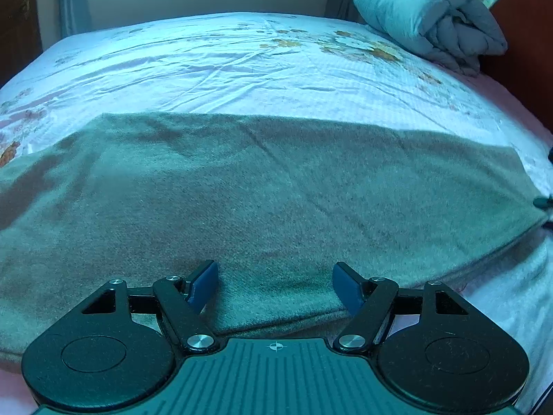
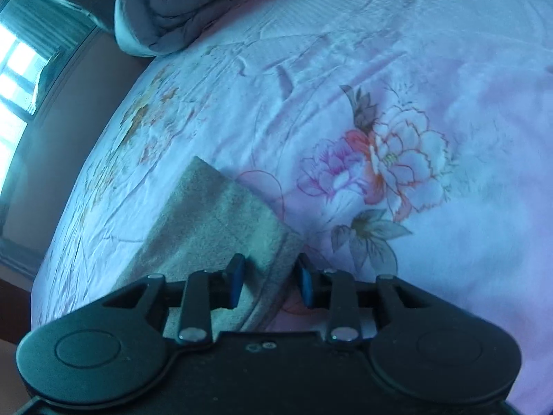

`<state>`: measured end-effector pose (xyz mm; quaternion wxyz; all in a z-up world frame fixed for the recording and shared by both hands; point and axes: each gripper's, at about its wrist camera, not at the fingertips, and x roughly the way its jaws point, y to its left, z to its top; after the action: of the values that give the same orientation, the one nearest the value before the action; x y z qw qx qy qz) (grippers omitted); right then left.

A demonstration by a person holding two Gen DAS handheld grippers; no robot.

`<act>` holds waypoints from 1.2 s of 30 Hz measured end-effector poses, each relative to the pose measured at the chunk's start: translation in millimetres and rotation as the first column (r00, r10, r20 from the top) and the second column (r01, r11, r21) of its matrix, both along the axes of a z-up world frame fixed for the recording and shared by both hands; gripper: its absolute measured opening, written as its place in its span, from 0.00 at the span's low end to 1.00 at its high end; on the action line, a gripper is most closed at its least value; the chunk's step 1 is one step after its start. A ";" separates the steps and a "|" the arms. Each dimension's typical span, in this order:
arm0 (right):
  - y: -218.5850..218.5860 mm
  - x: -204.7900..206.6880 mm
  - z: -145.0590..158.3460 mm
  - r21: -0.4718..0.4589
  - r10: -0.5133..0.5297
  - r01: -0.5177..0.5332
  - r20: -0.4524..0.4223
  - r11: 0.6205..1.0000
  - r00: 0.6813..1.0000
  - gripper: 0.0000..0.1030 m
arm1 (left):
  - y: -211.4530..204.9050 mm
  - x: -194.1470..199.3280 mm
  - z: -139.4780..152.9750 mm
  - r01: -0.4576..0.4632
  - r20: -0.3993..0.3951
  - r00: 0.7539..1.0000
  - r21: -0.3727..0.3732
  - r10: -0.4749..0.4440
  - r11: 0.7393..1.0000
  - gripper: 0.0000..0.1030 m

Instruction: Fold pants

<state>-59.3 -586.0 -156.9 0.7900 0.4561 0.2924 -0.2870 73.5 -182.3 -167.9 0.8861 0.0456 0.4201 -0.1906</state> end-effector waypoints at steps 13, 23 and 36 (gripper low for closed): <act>30.3 15.7 30.1 -0.174 0.109 -0.095 0.068 0.980 0.992 0.04 | -0.2 5.7 -1.9 -0.001 -0.005 1.000 -0.004 0.001 1.000 0.71; 106.6 46.3 109.8 -0.473 0.384 -0.308 0.072 0.826 0.920 0.04 | -14.8 5.1 -4.5 0.085 0.010 0.996 0.105 -0.086 0.991 0.71; 256.7 107.8 148.8 -0.572 0.738 -0.593 0.032 0.567 0.674 0.04 | 86.3 2.7 30.5 -0.104 0.044 0.993 -0.083 0.107 0.991 0.71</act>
<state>48.6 -329.3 -8.1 0.9620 0.1147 0.2456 0.0326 76.2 -96.0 -137.4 0.9059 -0.0081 0.3924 -0.1592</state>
